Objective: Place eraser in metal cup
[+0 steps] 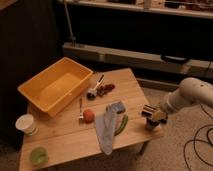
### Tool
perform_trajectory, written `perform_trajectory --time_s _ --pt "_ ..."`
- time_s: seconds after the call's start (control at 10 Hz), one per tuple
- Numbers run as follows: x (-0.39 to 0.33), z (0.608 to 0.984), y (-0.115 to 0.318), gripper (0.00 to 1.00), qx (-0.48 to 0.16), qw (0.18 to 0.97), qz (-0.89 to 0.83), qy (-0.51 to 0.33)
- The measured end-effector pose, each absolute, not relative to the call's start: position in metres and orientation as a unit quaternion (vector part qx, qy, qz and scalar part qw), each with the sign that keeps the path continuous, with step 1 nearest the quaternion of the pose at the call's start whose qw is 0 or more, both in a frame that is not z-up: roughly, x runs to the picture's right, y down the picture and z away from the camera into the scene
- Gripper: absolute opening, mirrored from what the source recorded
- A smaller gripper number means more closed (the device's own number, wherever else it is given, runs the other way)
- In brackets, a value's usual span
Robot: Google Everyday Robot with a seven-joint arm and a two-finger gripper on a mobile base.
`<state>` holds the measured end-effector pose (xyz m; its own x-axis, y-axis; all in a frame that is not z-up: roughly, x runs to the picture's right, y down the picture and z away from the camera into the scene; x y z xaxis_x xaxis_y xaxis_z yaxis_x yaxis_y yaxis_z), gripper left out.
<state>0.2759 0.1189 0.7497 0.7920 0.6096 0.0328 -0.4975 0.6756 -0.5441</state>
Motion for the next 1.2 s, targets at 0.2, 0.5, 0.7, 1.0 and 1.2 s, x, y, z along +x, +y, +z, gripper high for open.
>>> perform_trajectory --time_s 0.2,0.5,0.7,1.0,1.2 --pt "0.279 0.747 0.115 0.00 -0.251 0.913 0.302 -0.115" --pt "0.276 0.750 0.123 0.00 -0.244 0.914 0.296 -0.130" --pt "0.269 0.755 0.127 0.00 -0.242 0.916 0.290 -0.136" --pt "0.270 0.757 0.133 0.00 -0.232 0.921 0.286 -0.130" --pt "0.269 0.759 0.136 0.00 -0.229 0.922 0.284 -0.125"
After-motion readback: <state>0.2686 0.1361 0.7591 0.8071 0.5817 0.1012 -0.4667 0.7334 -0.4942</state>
